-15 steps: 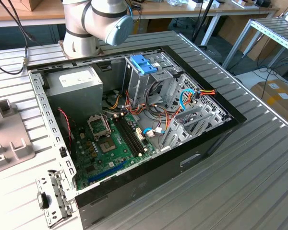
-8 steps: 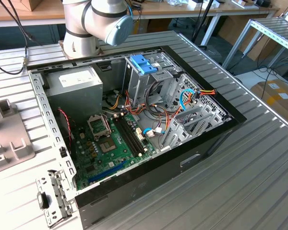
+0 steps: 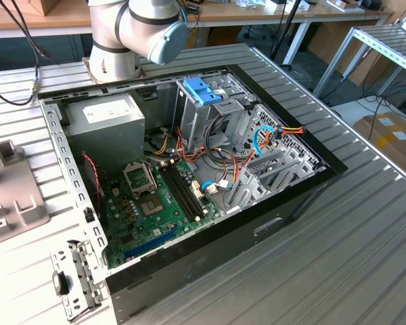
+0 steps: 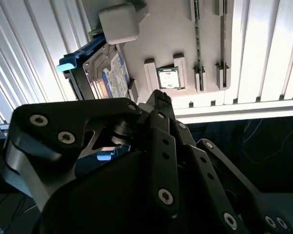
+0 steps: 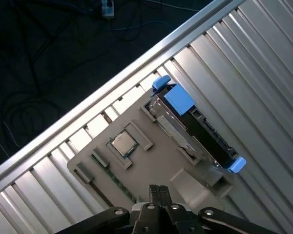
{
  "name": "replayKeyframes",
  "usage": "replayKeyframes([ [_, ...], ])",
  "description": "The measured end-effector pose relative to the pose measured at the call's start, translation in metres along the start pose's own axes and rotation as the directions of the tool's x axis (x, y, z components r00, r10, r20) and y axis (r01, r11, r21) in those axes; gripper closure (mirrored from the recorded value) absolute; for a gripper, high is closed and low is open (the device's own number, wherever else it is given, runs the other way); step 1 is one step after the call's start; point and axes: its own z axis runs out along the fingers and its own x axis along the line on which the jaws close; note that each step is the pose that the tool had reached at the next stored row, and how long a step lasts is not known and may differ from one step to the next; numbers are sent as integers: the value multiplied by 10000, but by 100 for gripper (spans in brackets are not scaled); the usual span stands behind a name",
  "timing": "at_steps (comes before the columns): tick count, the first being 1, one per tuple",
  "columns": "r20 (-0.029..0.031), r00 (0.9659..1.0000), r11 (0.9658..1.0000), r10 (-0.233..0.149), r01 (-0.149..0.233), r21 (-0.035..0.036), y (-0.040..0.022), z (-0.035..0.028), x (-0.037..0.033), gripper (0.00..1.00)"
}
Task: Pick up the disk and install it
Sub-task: 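Pick up the disk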
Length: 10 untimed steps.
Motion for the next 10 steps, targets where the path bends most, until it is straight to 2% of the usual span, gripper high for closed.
replayKeyframes([
  [3,-14,9994,9994,-354,354,-8,0,0,0,89],
  [4,-23,9984,9984,-566,566,-13,0,0,0,89],
  [10,-46,9929,9929,-1185,1185,-30,0,1,0,89],
])
